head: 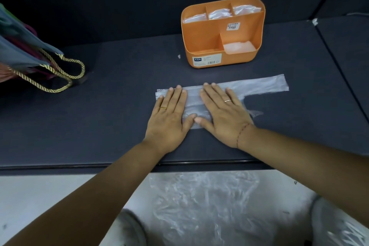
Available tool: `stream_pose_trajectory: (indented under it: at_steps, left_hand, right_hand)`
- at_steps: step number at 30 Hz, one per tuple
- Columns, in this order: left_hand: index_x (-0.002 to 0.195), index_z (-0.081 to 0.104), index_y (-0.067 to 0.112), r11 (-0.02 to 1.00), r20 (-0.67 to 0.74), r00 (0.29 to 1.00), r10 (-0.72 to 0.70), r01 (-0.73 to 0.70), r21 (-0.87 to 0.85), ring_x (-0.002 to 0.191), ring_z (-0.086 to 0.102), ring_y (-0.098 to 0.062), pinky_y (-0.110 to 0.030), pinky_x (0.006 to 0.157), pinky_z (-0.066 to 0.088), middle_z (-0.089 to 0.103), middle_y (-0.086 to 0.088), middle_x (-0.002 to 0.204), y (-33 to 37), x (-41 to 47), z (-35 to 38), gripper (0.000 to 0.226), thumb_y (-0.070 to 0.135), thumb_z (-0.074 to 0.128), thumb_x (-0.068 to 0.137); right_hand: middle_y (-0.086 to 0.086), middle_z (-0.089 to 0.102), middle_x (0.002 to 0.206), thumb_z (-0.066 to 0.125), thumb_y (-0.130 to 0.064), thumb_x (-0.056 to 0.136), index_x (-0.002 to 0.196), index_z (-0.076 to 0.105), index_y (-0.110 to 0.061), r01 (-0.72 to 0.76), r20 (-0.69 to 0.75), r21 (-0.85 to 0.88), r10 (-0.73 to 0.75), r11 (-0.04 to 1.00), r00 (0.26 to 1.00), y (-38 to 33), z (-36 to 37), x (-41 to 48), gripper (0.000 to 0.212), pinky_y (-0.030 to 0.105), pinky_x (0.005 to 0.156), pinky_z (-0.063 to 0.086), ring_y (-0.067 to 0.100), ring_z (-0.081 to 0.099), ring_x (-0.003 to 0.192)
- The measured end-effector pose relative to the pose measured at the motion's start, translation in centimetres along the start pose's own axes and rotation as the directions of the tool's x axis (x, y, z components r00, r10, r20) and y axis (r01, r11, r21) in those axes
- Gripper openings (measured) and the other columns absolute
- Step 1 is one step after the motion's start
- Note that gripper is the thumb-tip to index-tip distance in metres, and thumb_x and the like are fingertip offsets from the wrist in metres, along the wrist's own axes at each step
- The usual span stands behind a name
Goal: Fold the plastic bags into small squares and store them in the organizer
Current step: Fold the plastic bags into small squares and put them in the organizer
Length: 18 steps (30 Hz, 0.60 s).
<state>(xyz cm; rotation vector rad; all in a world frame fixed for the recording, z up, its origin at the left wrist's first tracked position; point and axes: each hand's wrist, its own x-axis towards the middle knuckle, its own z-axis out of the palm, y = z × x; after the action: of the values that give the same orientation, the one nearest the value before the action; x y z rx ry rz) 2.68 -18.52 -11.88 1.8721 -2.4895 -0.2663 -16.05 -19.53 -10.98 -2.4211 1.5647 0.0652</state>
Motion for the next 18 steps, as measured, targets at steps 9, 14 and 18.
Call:
stream_pose_trajectory:
  at_steps: [9,14,18]
  left_hand:
    - [0.157,-0.006,0.017,0.995,0.033,0.995,-0.093,0.092,0.043,0.146,-0.018,-0.006,-0.033,0.12,-0.013,-0.011,0.002,0.164,-3.2,-1.2,-0.7,0.094,0.072,-0.007,0.081]
    - [0.156,0.001,0.012,0.999,-0.068,0.997,-0.023,0.021,-0.028,0.149,-0.011,-0.011,-0.03,0.119,-0.016,-0.004,-0.001,0.163,-2.4,-1.9,-1.6,0.09,0.071,0.01,0.089]
    - [0.156,0.012,0.017,0.956,-0.031,0.976,0.216,-0.218,-0.197,0.148,-0.007,-0.003,-0.023,0.119,-0.011,0.002,0.007,0.16,1.0,-2.2,-1.6,0.091,0.076,0.02,0.088]
  right_hand:
    - [-0.004,-0.014,0.161,-0.002,-0.075,0.08,0.154,-0.009,-0.018,-0.086,-0.049,-0.003,0.085,0.996,0.995,6.3,-0.8,-4.2,0.093,0.033,0.119,-0.012,0.009,-0.017,0.147]
    - [-0.006,0.03,0.149,0.071,-0.053,0.076,0.141,0.044,-0.024,0.099,-0.217,0.294,-0.035,0.951,0.975,7.2,-1.6,-6.1,0.076,0.037,0.119,0.01,0.009,0.021,0.139]
    - [-0.006,0.049,0.109,0.083,-0.026,0.071,0.095,0.07,-0.023,0.13,-0.279,0.414,-0.01,0.901,0.96,7.3,-1.0,-5.9,0.027,0.043,0.101,0.035,0.01,0.044,0.107]
